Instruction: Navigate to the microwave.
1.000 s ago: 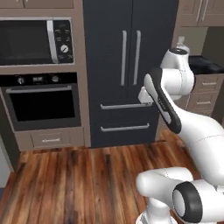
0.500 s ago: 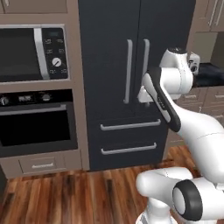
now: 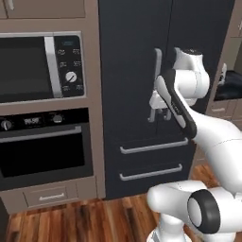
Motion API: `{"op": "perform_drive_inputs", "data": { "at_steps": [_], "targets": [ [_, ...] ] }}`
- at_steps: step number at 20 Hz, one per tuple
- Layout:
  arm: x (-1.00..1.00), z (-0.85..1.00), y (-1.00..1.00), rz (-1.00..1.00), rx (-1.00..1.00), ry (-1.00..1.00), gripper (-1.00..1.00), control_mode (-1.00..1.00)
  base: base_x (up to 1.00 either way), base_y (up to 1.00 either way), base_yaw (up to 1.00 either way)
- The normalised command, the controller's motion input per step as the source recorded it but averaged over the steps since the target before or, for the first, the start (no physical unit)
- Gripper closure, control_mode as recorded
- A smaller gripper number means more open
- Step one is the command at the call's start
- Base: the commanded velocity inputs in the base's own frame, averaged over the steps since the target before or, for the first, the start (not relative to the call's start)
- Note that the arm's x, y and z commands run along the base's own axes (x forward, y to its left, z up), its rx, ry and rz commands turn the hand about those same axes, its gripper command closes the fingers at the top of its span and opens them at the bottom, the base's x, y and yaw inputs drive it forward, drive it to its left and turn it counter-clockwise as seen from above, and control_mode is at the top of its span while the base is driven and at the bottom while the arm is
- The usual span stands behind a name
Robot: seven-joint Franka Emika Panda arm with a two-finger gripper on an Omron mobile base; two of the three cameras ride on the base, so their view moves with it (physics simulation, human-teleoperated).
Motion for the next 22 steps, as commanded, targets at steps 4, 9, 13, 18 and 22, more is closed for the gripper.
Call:
{"op": "perform_drive_inputs", "data": {
  "at_steps": [4, 9, 13, 18, 22],
  "targets": [
    [0.00, 0.00, 0.00, 0.00, 0.00, 0.00, -1.00, 1.00, 0.45, 0.79, -0.12],
    [0.00, 0.00, 0.00, 0.00, 0.00, 0.00, -1.00, 1.00, -0.32, 0.73, -0.01],
    [0.00, 0.00, 0.00, 0.00, 0.00, 0.00, -1.00, 1.00, -0.47, 1.00, 0.00],
    [0.00, 0.00, 0.00, 0.00, 0.00, 0.00, -1.00, 1.00, -0.10, 0.93, 0.00],
    [0.00, 0.00, 0.00, 0.00, 0.00, 0.00, -1.00, 1.00, -0.01, 0.31, 0.00]
  ]
}}
